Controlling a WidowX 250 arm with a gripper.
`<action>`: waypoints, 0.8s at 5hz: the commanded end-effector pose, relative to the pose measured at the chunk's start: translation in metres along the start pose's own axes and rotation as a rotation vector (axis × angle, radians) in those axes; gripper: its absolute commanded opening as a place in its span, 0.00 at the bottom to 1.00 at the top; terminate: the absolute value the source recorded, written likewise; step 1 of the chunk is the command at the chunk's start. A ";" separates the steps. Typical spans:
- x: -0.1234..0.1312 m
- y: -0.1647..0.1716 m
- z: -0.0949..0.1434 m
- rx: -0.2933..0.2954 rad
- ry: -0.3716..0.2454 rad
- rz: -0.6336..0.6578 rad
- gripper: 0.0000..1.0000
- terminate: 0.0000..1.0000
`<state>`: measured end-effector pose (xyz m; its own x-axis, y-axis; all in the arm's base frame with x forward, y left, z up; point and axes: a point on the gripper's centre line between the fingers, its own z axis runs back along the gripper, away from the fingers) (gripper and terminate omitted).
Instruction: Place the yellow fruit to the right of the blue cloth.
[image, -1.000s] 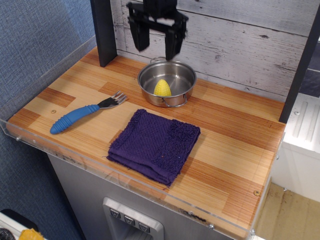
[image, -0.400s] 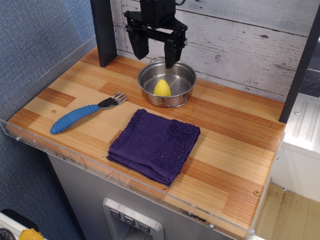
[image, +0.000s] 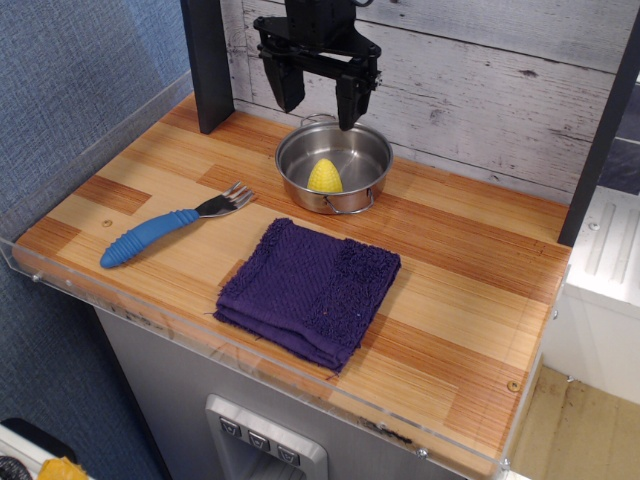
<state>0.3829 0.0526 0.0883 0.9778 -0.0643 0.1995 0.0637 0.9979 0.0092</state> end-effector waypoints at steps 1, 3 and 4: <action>0.005 -0.006 -0.014 -0.001 0.022 -0.024 1.00 0.00; -0.001 -0.011 -0.029 -0.010 0.063 -0.039 1.00 0.00; -0.005 -0.011 -0.036 -0.010 0.083 -0.045 1.00 0.00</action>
<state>0.3819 0.0420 0.0407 0.9915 -0.0973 0.0868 0.0979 0.9952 -0.0020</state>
